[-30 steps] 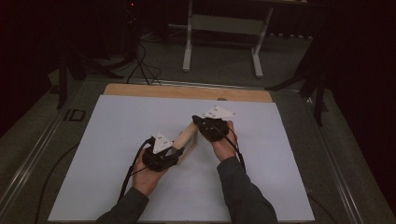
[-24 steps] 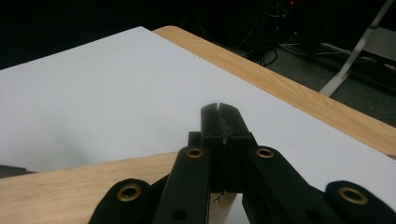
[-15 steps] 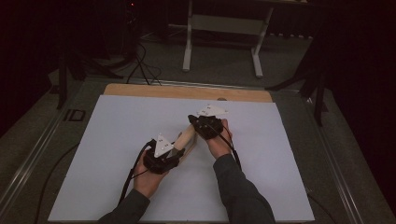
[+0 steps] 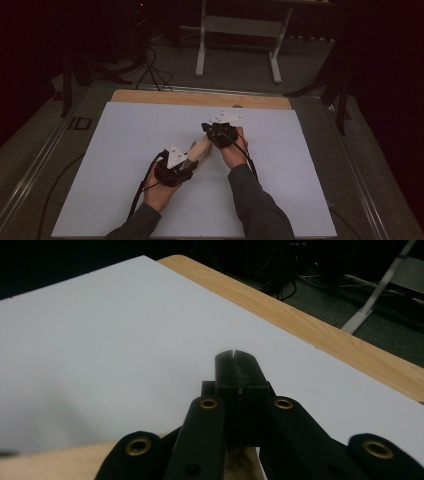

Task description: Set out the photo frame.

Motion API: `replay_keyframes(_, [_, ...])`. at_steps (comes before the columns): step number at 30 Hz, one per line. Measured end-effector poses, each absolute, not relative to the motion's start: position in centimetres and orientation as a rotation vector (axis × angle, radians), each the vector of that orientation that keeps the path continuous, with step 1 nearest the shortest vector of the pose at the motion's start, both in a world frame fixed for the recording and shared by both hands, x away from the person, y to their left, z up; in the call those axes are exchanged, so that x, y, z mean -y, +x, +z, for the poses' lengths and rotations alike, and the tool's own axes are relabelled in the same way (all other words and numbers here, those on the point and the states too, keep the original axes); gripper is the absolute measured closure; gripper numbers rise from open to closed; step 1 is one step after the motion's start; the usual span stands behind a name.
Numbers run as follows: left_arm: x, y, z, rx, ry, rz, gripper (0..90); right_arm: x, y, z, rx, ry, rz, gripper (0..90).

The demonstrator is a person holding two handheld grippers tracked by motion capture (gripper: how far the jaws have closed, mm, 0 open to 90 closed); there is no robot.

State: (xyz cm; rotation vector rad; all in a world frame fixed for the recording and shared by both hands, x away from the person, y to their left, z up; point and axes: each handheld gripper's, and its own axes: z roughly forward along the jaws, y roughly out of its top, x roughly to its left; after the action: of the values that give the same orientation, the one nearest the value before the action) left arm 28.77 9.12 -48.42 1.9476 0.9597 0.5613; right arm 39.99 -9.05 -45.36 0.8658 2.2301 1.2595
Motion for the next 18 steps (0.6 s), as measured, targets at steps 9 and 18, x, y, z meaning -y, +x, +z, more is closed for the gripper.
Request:
replay_keyframes(9, [-9.7,29.2,-48.4,-0.99,1.936,0.567,57.0,9.5,39.8,-45.3,-2.235,0.877,1.257,89.8])
replay_keyframes(18, [-10.3,29.6,-48.5,-1.028,1.92,0.571,54.6,9.9,39.6,-45.2,-2.243,0.886,1.257,89.8])
